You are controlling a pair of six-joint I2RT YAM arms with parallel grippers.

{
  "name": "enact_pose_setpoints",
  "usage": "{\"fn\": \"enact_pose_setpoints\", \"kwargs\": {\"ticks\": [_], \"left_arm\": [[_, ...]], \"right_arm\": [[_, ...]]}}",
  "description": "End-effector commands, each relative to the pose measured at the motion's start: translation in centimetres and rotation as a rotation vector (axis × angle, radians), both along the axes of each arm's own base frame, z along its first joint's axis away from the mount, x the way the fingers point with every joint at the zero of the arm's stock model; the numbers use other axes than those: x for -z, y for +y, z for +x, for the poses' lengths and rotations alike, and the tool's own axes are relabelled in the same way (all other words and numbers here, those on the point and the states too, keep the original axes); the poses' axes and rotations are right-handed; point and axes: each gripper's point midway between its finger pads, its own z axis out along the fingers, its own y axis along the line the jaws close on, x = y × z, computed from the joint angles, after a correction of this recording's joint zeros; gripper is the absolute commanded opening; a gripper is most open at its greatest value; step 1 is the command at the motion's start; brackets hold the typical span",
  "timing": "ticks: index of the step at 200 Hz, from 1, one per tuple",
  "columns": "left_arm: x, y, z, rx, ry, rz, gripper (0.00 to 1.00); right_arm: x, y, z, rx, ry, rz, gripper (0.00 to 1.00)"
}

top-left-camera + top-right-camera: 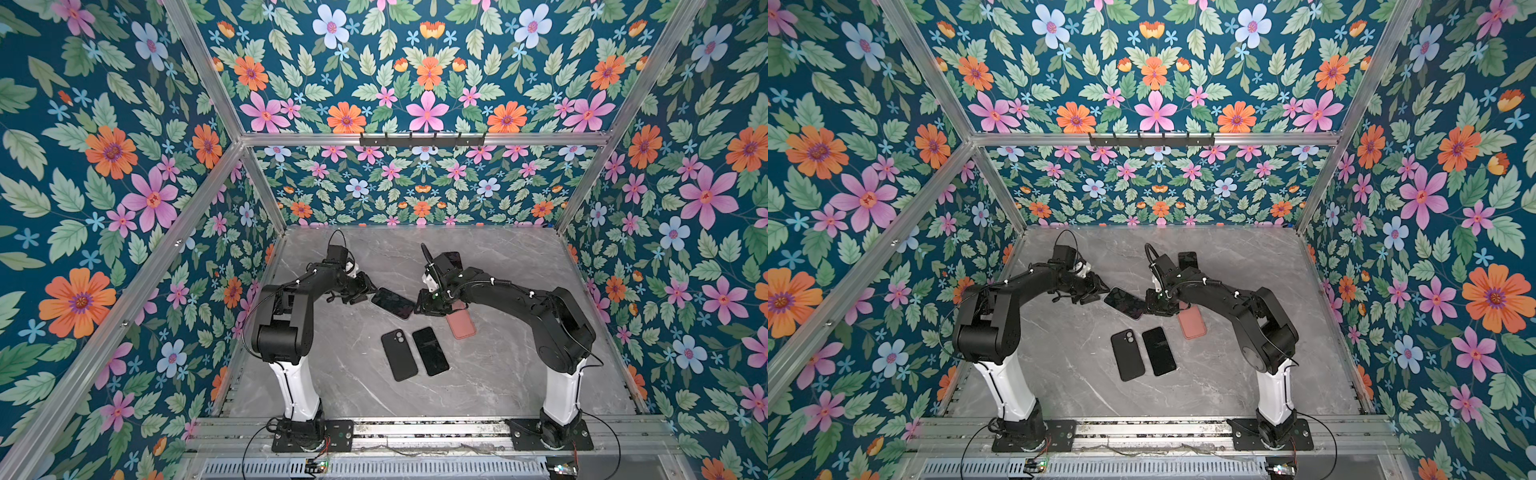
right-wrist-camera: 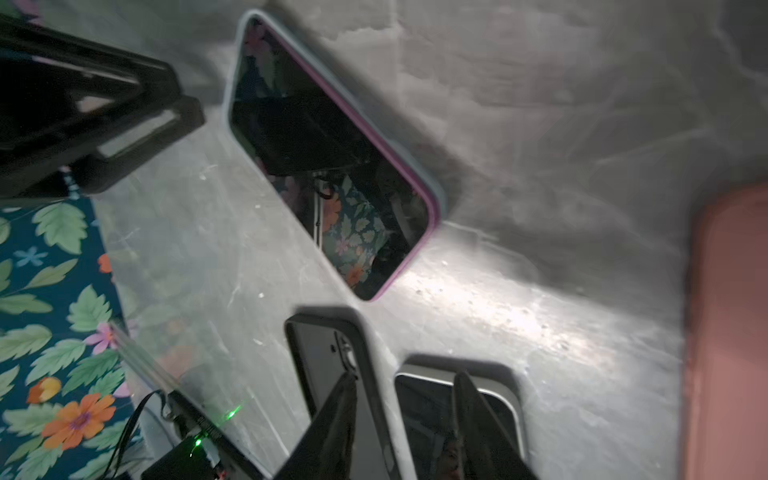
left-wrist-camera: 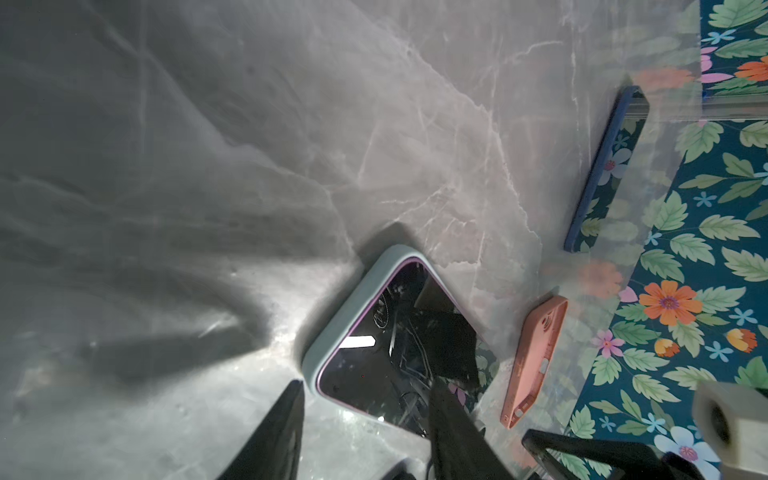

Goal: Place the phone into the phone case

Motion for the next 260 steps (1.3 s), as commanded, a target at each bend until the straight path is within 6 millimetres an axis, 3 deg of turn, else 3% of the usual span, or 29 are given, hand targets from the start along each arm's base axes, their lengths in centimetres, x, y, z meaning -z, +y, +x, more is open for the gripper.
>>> {"fn": "enact_pose_setpoints", "kwargs": {"ticks": [1,38,95,260], "left_arm": [[0.3,-0.1,0.7,0.010,-0.002,-0.001,0.54],[1.3,-0.3,1.5,0.003,0.020,-0.002,0.58],[2.0,-0.6,1.8,0.004,0.039,-0.012,0.55],[2.4,-0.8,1.3,0.013,0.045,-0.019,0.46]], "right_arm": [[0.5,0.4,-1.0,0.124,0.072,-0.011,0.43],[1.2,2.7,-1.2,0.145,0.079,0.001,0.44],[2.0,4.7,-0.4,0.103,0.097,0.047,0.44],[2.1,6.1,-0.1,0.073,0.099,0.052,0.25]]}}
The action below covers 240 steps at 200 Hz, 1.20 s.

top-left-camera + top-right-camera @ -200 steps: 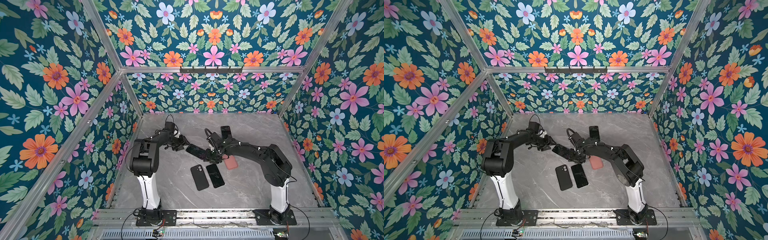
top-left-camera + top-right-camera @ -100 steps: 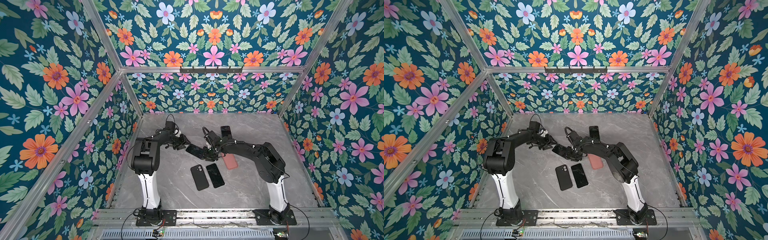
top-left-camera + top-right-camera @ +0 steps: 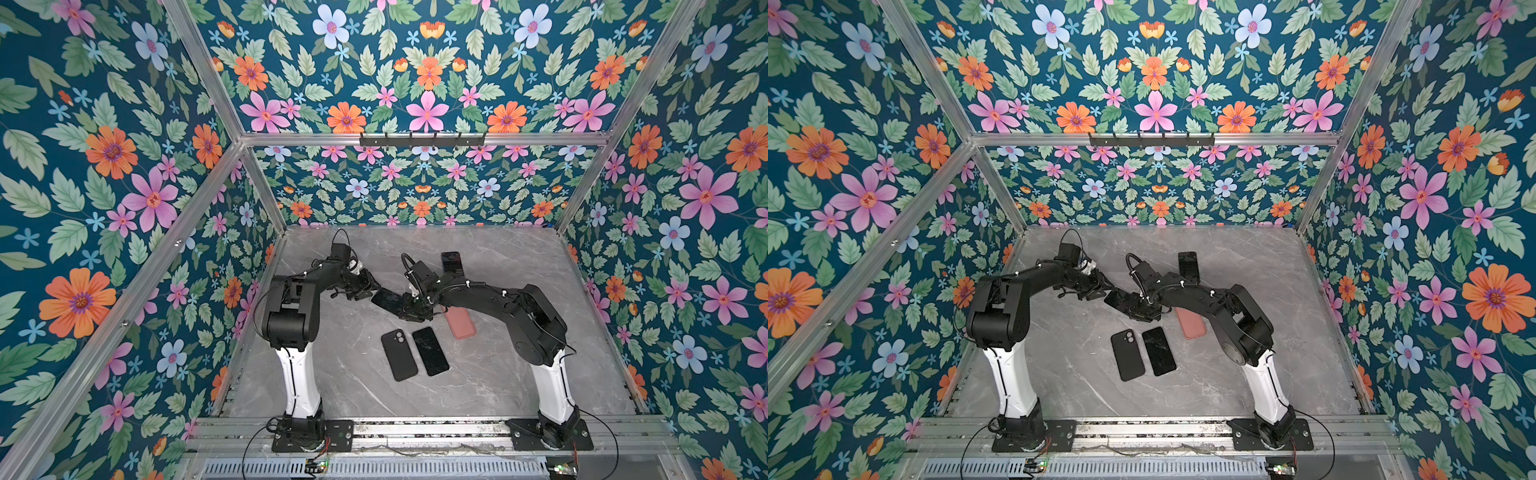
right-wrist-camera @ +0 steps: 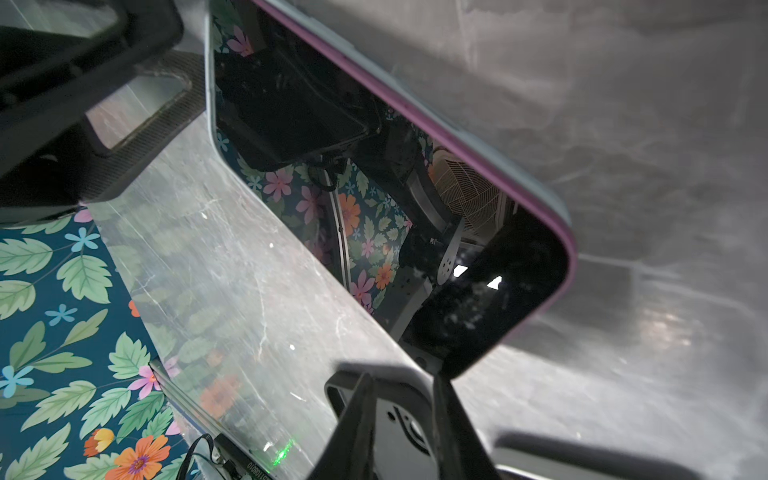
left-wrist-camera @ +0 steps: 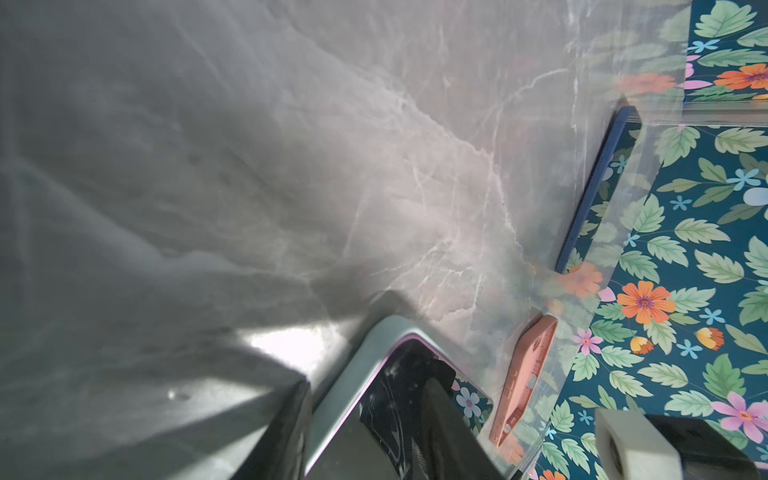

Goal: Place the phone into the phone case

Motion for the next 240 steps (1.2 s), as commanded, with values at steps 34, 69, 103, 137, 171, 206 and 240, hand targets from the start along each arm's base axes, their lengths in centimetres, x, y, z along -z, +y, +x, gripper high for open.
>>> {"fn": "enact_pose_setpoints", "kwargs": {"ticks": [34,69,103,137,171,206,240], "left_arm": [[0.6,0.4,-0.7,0.001,0.023,0.034,0.46],[0.7,0.4,-0.7,0.000,0.024,0.034,0.47],[0.7,0.4,-0.7,0.000,0.024,0.031,0.47],[0.7,0.4,-0.7,0.000,0.023,0.034,0.47],[0.7,0.5,-0.8,-0.001,0.023,0.035,0.47],[0.8,0.5,-0.8,-0.002,0.025,0.034,0.47],[0.8,0.3,-0.8,0.001,0.024,0.034,0.46]], "right_arm": [[0.0,-0.6,-0.1,0.008,0.001,-0.035,0.25],[0.4,-2.4,-0.3,0.034,-0.016,-0.113,0.28],[0.6,-2.1,-0.3,0.030,-0.010,-0.104,0.29],[0.6,-1.4,0.1,0.018,-0.013,-0.090,0.30],[0.6,-1.0,0.3,0.013,-0.015,-0.079,0.29],[0.5,-0.6,0.4,0.002,-0.021,-0.075,0.27],[0.2,-0.3,0.5,-0.004,-0.025,-0.070,0.25]]}}
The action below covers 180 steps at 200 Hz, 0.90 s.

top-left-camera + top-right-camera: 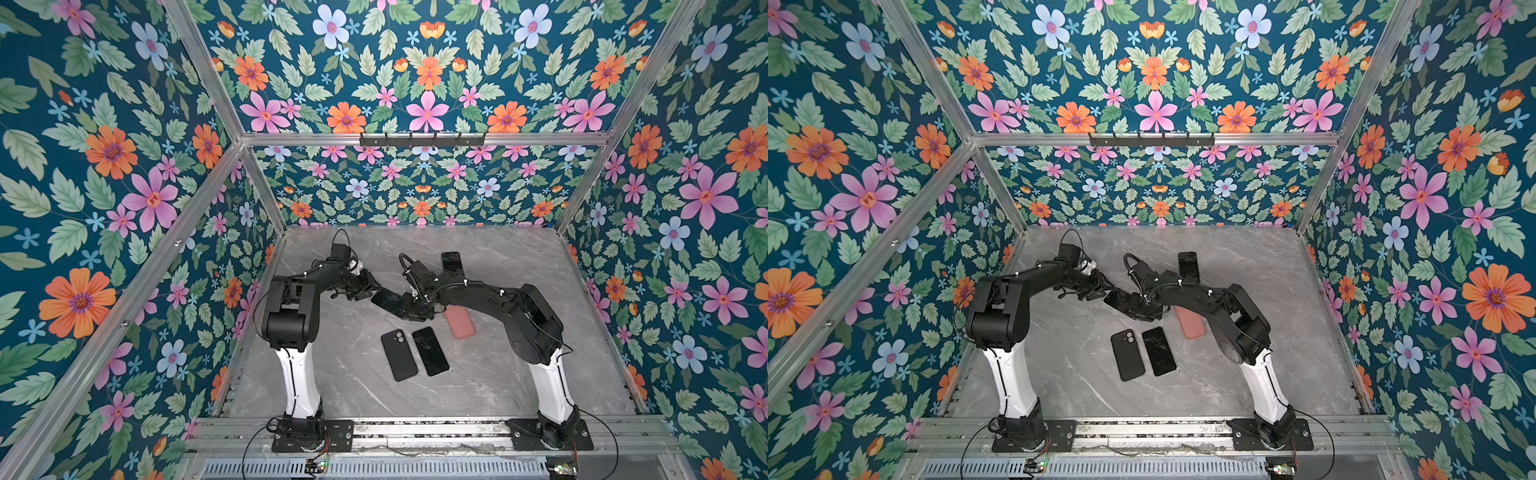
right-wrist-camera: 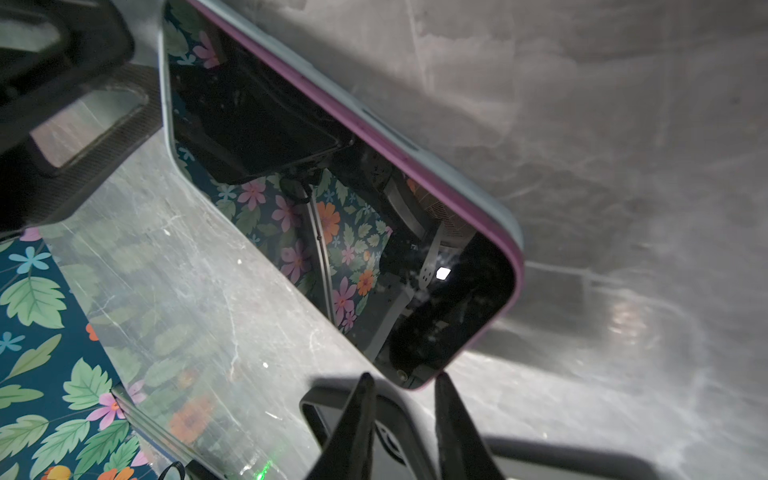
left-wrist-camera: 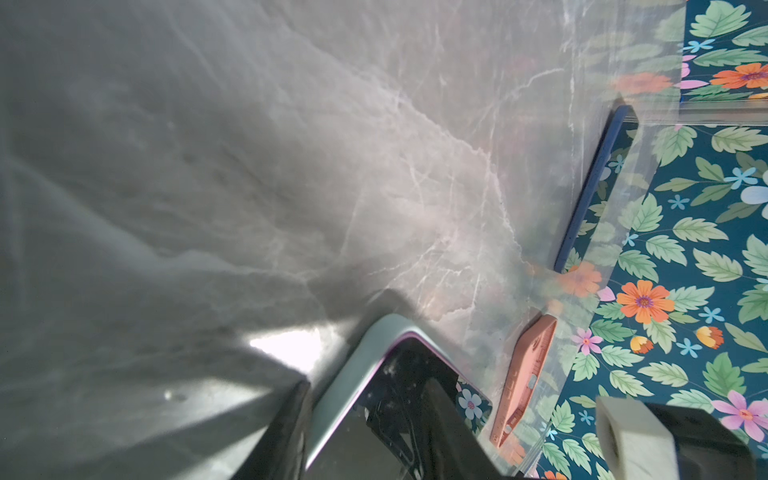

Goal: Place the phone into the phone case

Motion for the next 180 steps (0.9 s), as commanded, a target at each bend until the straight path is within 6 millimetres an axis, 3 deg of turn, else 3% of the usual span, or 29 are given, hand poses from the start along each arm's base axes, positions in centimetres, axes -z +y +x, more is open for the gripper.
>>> {"fn": "enact_pose_setpoints", "kwargs": {"ticks": [1,118,180], "left_arm": [[0.7,0.4,-0.7,-0.002,0.031,0.034,0.46],[0.5,0.2,-1.0,0.004,0.023,0.040,0.46],[-1.1,3.2,-1.0,-0.055,0.005,0.123,0.58]], "right_arm": [[-0.2,0.3,0.2,-0.012,-0.012,0.005,0.25],[0.1,1.5,0.5,-0.029,-0.009,0.006,0.21],[-2.8,0.2,-1.6,-0.107,-0.044,0.030,0.27]]}}
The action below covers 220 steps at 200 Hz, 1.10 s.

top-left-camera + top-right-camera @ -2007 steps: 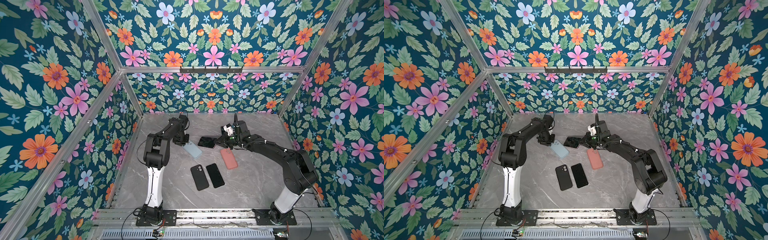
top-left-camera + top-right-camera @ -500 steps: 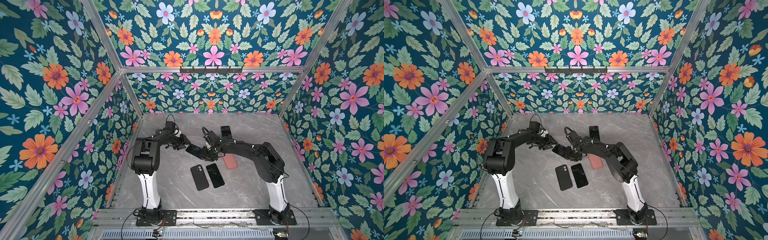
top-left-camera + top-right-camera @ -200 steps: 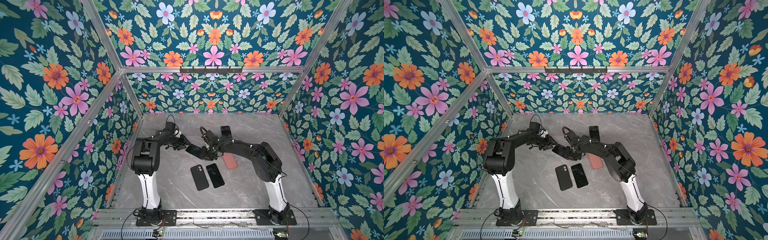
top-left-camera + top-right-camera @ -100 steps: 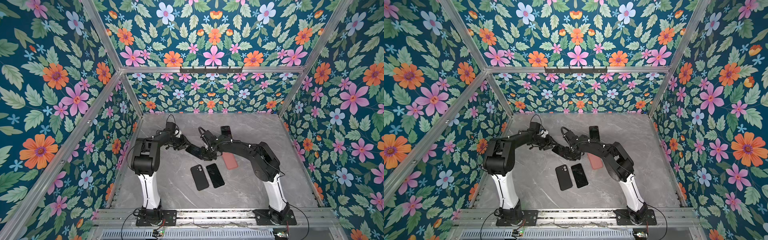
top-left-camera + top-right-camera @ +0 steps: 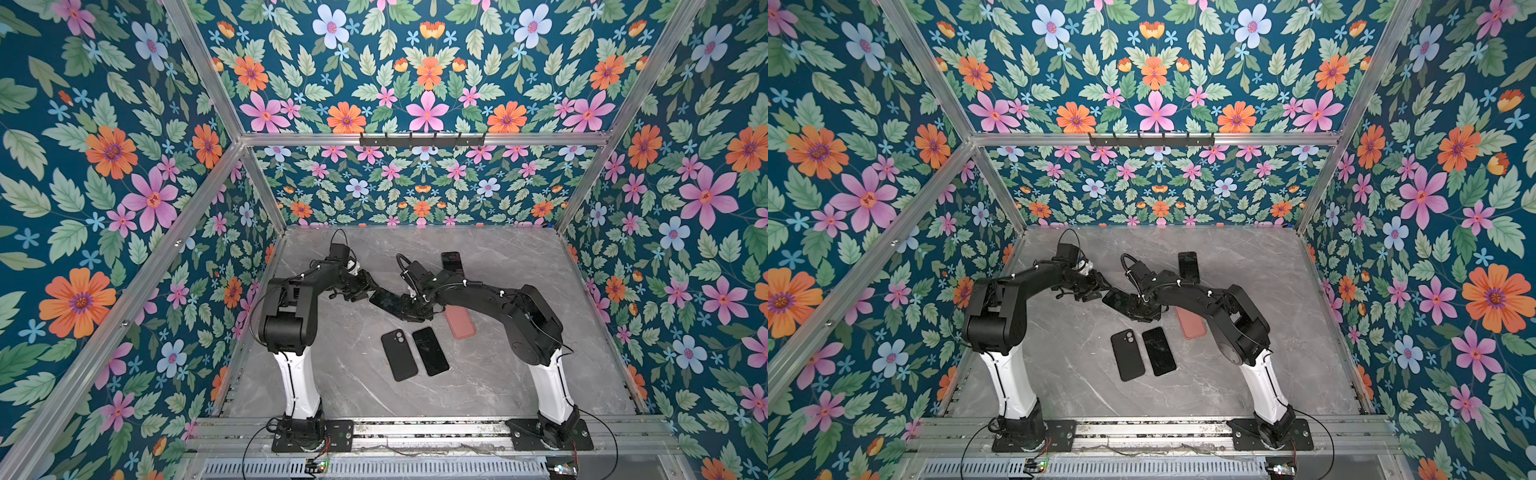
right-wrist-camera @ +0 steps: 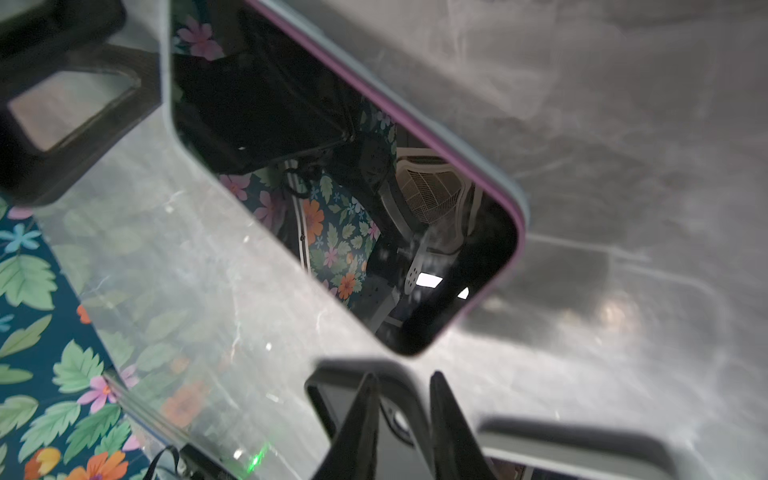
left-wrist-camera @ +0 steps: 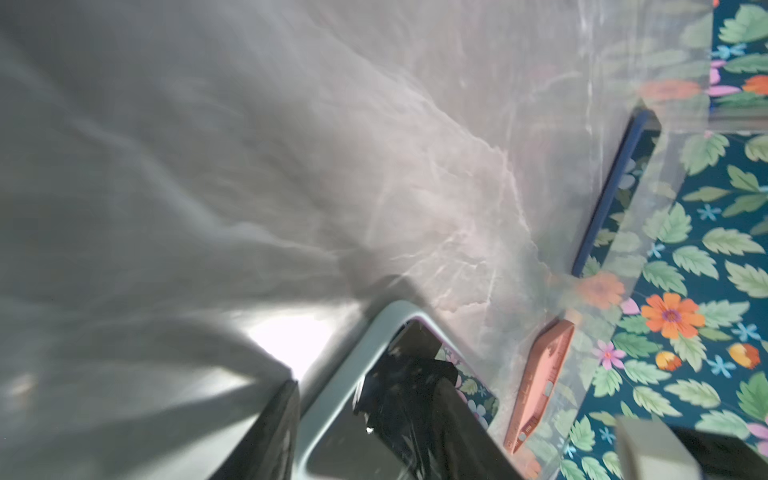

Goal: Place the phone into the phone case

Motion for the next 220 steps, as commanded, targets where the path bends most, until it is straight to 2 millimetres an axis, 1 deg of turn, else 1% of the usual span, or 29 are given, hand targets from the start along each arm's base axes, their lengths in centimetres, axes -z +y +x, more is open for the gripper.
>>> {"fn": "enact_pose_setpoints", "kwargs": {"ticks": [1,8,12,17,29,43,75,99,113,123,135,152,170,193,220], "left_arm": [[-0.2,1.3,-0.7,-0.014,0.011,0.059,0.58],[-0.3,1.4,-1.0,-0.017,0.012,0.060,0.59],[-0.3,1.4,-1.1,-0.019,0.015,0.062,0.62],[-0.4,1.5,-1.3,-0.021,0.015,0.063,0.63],[-0.4,1.6,-1.8,-0.023,0.019,0.068,0.63],[-0.6,1.4,-2.5,-0.017,0.021,0.055,0.63],[-1.1,-1.3,-5.0,0.039,0.029,-0.018,0.62],[-1.1,-3.0,-6.1,0.064,0.031,-0.049,0.61],[-0.8,-3.4,-6.1,0.066,0.035,-0.058,0.60],[-0.5,-3.5,-6.1,0.066,0.043,-0.059,0.60],[-0.1,-3.5,-6.0,0.066,0.052,-0.056,0.59],[0.1,-3.6,-5.7,0.065,0.053,-0.055,0.59],[0.3,-3.7,-5.4,0.068,0.056,-0.054,0.58],[0.6,-3.9,-4.8,0.074,0.057,-0.051,0.57],[0.8,-4.2,-4.1,0.079,0.057,-0.050,0.56]], "right_arm": [[-1.7,0.1,-0.6,-0.059,-0.034,0.033,0.27],[-2.1,0.1,-0.6,-0.081,-0.048,0.041,0.29],[-2.4,0.1,-0.6,-0.093,-0.059,0.044,0.30],[-2.6,0.2,-0.5,-0.107,-0.072,0.046,0.31],[-3.1,0.0,0.0,-0.137,-0.105,0.042,0.34],[-3.3,-0.5,0.9,-0.169,-0.118,0.036,0.38],[-3.0,-2.2,4.1,-0.206,-0.159,0.022,0.43],[-2.5,-2.3,6.0,-0.236,-0.183,0.050,0.52],[-2.1,-2.0,6.7,-0.252,-0.183,0.064,0.56],[-1.9,-1.4,7.0,-0.268,-0.179,0.093,0.58],[-1.4,-1.1,7.3,-0.275,-0.168,0.108,0.59],[-0.3,-0.5,7.3,-0.287,-0.144,0.125,0.59],[0.3,0.0,7.2,-0.295,-0.122,0.150,0.60],[0.8,0.4,7.0,-0.304,-0.105,0.175,0.59],[0.5,0.5,6.4,-0.313,-0.089,0.195,0.54]]}}
